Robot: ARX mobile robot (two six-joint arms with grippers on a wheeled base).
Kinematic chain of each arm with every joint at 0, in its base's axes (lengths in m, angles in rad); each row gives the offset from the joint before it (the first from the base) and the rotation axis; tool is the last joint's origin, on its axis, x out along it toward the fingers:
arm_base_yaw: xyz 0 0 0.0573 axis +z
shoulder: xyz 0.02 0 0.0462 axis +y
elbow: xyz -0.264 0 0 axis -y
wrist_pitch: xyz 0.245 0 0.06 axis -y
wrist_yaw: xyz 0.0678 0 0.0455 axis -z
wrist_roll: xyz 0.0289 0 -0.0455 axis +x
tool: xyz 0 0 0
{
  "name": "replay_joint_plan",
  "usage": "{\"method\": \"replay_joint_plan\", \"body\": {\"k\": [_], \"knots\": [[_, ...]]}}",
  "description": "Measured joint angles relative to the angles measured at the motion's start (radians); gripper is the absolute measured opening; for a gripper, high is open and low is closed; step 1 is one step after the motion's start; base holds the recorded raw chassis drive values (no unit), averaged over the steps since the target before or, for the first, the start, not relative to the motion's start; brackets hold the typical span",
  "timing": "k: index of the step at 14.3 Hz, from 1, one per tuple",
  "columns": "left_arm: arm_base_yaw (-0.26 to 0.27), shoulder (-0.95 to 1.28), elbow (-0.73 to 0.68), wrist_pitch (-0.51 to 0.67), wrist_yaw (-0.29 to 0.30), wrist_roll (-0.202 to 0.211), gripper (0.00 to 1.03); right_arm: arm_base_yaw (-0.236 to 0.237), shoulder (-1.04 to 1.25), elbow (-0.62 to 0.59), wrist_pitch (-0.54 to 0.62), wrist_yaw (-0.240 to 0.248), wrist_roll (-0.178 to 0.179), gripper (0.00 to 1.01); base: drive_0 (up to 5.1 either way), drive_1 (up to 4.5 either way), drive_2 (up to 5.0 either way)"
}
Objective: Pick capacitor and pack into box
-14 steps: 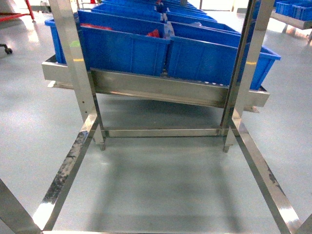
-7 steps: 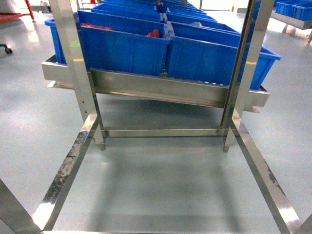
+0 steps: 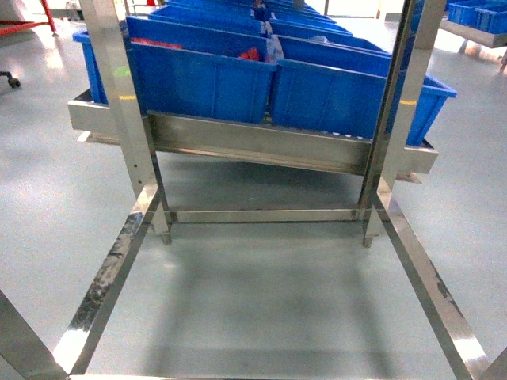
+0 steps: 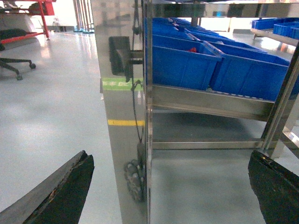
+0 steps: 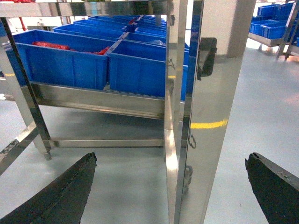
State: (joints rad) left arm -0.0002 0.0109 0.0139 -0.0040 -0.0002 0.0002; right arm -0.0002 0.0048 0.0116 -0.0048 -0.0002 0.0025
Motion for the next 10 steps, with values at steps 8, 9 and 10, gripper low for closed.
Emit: {"method": "replay_joint_plan", "body": {"k": [8,9,10], "knots": [[0.0,0.0,0.0,-0.004,0.0,0.0,0.98,0.0,0.0,0.0,-0.003,0.0,0.0,0.98,0.0,0.0,0.0],[0.0,0.0,0.0,-0.004,0.002,0.0,0.98,0.0,0.0,0.0,-0.002,0.0,0.0,0.98,0.0,0.0,0.0],[0.0,0.0,0.0,-0.003,0.002,0.0,0.98,0.0,0.0,0.0,0.0,0.0,0.0,0.98,0.0,0.0,0.0]]}}
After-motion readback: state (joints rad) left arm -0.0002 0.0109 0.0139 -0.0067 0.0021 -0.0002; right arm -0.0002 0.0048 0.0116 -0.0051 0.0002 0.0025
